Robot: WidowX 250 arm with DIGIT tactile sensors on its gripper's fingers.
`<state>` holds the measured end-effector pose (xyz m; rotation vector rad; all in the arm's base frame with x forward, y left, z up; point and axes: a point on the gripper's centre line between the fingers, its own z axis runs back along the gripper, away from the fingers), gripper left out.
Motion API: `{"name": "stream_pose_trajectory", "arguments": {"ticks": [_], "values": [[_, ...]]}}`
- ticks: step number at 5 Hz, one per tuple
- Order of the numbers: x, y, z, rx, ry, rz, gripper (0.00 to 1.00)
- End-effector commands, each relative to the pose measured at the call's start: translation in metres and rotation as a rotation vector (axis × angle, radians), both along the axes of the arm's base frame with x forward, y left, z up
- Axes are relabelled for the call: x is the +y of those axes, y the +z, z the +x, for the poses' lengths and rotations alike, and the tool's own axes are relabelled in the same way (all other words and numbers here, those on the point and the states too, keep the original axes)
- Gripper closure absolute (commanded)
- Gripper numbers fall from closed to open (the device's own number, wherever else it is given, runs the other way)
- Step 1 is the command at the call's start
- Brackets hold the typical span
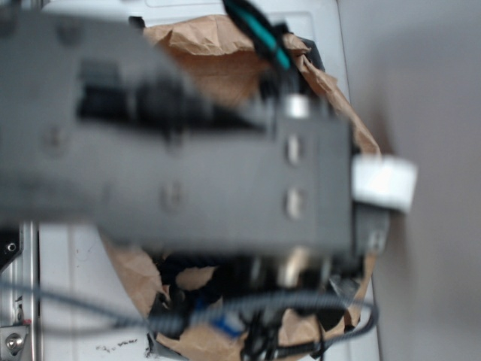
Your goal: Grab the green sponge.
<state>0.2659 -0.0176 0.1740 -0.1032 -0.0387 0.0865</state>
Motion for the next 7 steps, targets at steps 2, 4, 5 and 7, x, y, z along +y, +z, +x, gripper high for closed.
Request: {"name": "stream_pose_trajectory", "arguments": {"ticks": [2, 4, 5, 7], "values": [[0.003, 0.018, 0.006, -0.070, 0.005, -0.006, 0.00], [0.017, -0.049, 0.034, -0.054, 0.033, 0.036, 0.00], [0.007, -0.074, 0.047, -0.084, 0.046, 0.053, 0.00], [-0.017, -0.124, 0.051, -0.057, 0.119, -0.042, 0.00]]}}
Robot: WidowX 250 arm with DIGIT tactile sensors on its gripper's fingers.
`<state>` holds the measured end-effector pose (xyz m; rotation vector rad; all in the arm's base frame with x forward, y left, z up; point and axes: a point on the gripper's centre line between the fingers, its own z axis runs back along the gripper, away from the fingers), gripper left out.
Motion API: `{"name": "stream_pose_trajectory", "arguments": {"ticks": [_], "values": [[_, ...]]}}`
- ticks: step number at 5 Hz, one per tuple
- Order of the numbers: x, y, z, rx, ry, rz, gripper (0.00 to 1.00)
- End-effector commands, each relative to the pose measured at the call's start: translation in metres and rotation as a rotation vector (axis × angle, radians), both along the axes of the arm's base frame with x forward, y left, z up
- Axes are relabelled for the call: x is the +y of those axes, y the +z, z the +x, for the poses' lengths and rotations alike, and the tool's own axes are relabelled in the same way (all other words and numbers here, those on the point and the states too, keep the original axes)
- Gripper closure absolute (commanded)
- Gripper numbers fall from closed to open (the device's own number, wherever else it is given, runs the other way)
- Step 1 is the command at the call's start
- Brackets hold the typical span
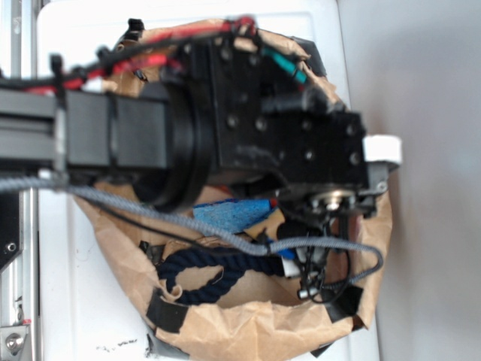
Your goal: Grab the green sponge.
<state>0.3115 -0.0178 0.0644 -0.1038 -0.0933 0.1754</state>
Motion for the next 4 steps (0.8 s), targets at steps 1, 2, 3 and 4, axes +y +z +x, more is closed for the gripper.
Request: {"name": "stream_pose_trajectory", "arguments": {"ticks": [1, 2, 3, 4], "values": [[-0.021, -0.034, 0.005, -0.006, 0.063, -0.011, 1.00], [-0.019, -0.031, 0.004, -0.042, 0.087, 0.001, 1.00], [-0.012, -0.014, 0.004, -0.070, 0.103, -0.022, 1.00], [0.002, 0.024, 0.001, -0.039, 0.096, -0.068, 1.00]]}}
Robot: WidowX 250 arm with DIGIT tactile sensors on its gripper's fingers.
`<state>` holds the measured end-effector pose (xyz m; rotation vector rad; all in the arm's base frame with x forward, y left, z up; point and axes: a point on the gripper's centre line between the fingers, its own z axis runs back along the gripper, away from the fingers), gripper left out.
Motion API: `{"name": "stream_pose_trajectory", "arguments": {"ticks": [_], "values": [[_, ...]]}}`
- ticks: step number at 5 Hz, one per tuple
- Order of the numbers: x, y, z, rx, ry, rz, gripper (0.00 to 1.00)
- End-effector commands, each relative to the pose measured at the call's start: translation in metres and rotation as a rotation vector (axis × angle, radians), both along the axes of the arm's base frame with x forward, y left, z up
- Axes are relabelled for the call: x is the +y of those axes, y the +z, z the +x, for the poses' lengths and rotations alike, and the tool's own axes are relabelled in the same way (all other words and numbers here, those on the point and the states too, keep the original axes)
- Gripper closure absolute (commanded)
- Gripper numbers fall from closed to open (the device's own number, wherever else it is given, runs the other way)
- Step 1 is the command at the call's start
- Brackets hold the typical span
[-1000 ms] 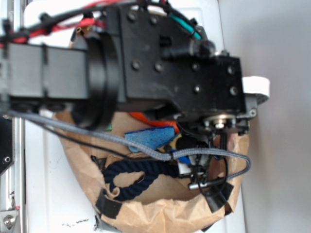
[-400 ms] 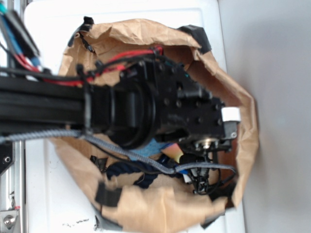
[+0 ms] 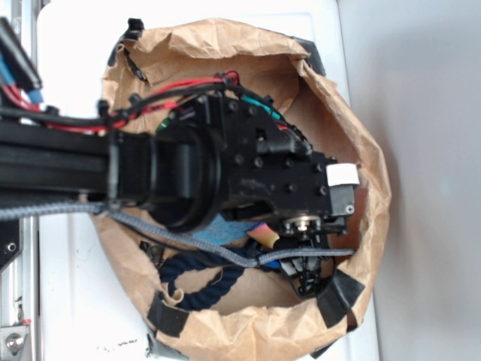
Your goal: Grab the green sponge.
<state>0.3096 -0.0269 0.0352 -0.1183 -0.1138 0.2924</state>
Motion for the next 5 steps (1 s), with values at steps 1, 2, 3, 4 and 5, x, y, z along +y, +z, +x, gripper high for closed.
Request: {"name": "stream_pose_trajectory", "arguments": {"ticks": [1, 2, 3, 4, 5], "values": [[0.024, 0.099, -0.010, 0.005, 0.006, 0.008, 1.00], [0.026, 0.124, -0.021, 0.041, 0.020, 0.130, 1.00], [0.038, 0.137, -0.036, 0.023, 0.015, 0.181, 1.00], [0.053, 0.148, -0.042, -0.052, -0.035, 0.060, 1.00], [0.051, 0.140, -0.048, -0.140, -0.026, 0.091, 0.59]]}}
